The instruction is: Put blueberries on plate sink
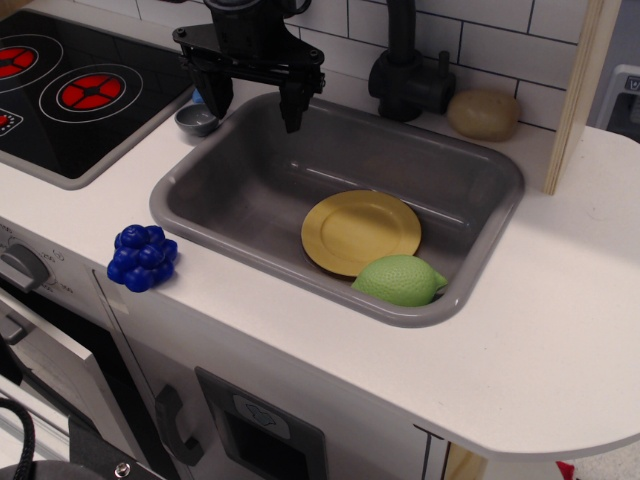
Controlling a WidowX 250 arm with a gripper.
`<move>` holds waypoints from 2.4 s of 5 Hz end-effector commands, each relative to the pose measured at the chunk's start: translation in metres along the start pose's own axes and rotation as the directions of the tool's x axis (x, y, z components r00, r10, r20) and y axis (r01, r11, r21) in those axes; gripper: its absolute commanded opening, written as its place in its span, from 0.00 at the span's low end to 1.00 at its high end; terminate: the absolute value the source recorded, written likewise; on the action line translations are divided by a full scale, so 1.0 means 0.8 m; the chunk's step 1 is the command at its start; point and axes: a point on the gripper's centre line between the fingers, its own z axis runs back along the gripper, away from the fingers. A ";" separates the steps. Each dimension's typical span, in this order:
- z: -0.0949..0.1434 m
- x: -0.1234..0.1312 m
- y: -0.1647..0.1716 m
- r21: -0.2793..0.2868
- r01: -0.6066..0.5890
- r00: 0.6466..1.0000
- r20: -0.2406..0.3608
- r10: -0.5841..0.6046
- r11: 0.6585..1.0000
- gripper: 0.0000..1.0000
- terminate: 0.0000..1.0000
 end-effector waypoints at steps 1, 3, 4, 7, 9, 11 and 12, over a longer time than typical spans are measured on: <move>0.000 0.000 0.000 0.000 0.000 1.000 0.000 0.000 1.000 1.00 0.00; 0.027 -0.016 0.007 -0.051 0.007 1.000 -0.009 -0.007 0.999 1.00 0.00; 0.049 -0.028 0.017 -0.063 -0.033 0.999 -0.029 0.031 0.997 1.00 0.00; 0.082 -0.092 0.056 -0.052 -0.009 0.994 -0.112 0.003 0.999 1.00 0.00; 0.078 -0.119 0.059 -0.045 0.068 0.990 -0.121 -0.073 0.997 1.00 0.00; 0.058 -0.143 0.059 -0.029 0.118 0.988 -0.099 -0.120 0.993 1.00 0.00; 0.045 -0.150 0.061 -0.007 0.121 0.989 -0.090 -0.121 0.993 1.00 0.00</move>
